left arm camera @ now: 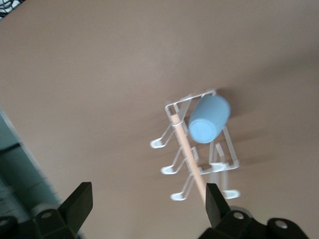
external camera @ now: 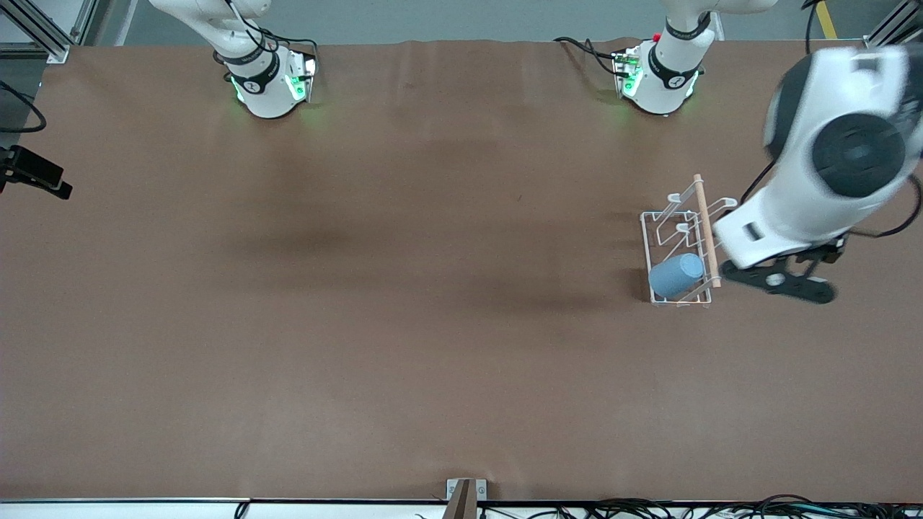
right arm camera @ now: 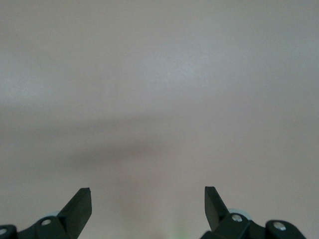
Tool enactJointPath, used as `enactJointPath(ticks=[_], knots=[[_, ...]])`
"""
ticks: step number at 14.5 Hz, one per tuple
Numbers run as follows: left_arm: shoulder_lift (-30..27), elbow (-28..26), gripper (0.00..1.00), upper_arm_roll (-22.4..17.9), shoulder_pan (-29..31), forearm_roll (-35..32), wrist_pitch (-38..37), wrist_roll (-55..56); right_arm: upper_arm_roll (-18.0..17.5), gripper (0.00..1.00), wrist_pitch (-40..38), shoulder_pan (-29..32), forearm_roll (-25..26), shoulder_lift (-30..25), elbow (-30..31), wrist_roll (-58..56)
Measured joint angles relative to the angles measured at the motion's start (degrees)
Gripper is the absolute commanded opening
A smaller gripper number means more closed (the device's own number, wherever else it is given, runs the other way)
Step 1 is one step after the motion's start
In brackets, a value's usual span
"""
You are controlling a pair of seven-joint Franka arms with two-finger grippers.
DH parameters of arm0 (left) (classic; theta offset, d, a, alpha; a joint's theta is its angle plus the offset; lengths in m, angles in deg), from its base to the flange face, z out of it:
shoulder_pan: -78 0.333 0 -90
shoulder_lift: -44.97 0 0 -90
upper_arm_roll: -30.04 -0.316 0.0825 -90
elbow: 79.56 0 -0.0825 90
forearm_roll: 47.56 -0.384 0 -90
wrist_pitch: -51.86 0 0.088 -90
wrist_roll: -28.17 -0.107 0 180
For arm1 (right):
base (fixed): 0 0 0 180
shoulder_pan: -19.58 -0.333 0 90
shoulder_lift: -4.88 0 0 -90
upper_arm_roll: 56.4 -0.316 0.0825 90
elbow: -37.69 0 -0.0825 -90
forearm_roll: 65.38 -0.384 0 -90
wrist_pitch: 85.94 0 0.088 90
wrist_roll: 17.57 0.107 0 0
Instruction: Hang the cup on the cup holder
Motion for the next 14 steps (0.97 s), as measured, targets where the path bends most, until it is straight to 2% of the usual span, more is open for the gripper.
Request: enactJointPath(ticks=[2, 4, 6, 8, 14], knots=[[-4.07, -3.22, 1.00, -0.17, 3.34, 5.18, 3.41, 0.08, 0.00, 1.00, 0.00, 0.00, -0.01, 0.00, 0.07, 0.01], [-9.18, -8.67, 1.00, -0.29, 5.12, 8.32, 6.85, 1.06, 0.01, 1.00, 0.00, 0.00, -0.01, 0.00, 0.12, 0.02], [-14.49, -14.07, 1.00, -1.14, 5.33, 11.29, 8.65, 4.38, 0.06, 1.00, 0.02, 0.01, -0.01, 0.00, 0.14, 0.03], [-18.03, -17.11, 1.00, -2.28, 5.31, 14.16, 8.89, 8.10, 0.10, 1.00, 0.07, 0.02, -0.01, -0.01, 0.14, 0.03], [-20.39, -16.71, 1.00, -2.68, 4.50, 15.04, 9.85, 12.28, 0.11, 1.00, 0.08, 0.02, -0.01, -0.04, 0.14, 0.03]])
